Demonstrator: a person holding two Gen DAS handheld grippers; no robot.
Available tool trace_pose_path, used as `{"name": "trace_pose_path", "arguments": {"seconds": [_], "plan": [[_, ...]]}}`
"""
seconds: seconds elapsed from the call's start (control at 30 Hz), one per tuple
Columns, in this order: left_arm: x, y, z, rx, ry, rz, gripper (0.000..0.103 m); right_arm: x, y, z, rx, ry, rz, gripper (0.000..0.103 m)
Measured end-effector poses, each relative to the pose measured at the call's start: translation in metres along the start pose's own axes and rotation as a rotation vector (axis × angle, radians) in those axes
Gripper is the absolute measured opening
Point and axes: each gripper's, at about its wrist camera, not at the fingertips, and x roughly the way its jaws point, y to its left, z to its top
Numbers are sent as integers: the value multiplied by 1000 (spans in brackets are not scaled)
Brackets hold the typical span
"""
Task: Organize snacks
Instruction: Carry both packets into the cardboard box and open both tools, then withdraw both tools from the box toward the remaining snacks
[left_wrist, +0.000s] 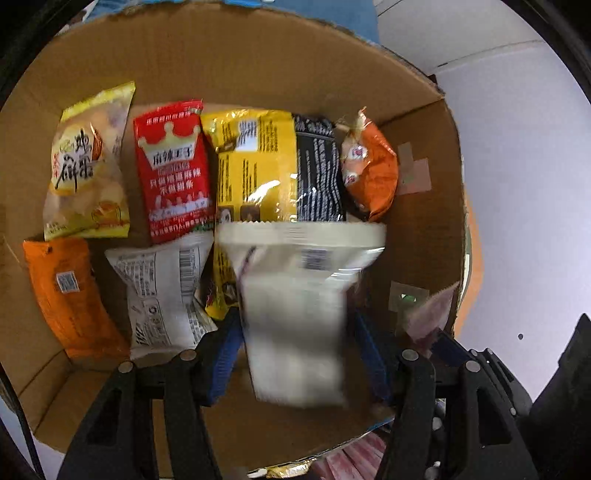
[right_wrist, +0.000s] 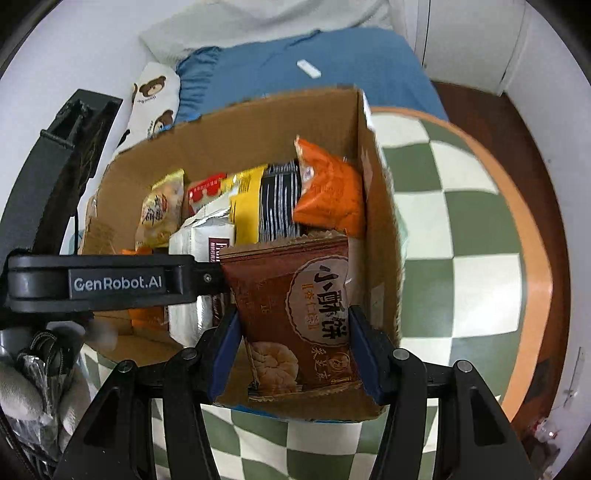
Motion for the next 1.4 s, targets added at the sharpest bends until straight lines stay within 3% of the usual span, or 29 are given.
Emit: {"name": "trace_pose_path", "arguments": {"seconds": [0.03, 0.07, 0.2, 0.47, 0.67, 0.93, 1.4], "plan": [[-1, -2, 0, 10, -7, 13, 85, 3, -1, -1, 5, 16, -2, 69], [-3, -3, 2, 15, -19, 26, 95, 6, -2, -2, 9, 30, 7, 78], [-14, -6, 1, 35, -51, 58, 97, 8, 4, -3, -5, 36, -22, 94], [-43, 7, -1, 38, -121, 136, 97, 7, 5, 0, 1, 26, -72, 94], [-71, 20, -17, 62, -222, 209, 97, -5, 12, -3, -4, -21, -97, 94], [-100, 32, -57, 88, -346, 259, 97, -31, 22, -16, -33, -94, -125, 94], [-150, 23, -160, 161, -640, 355, 97, -93, 47, -85, -79, -327, -157, 94]]}}
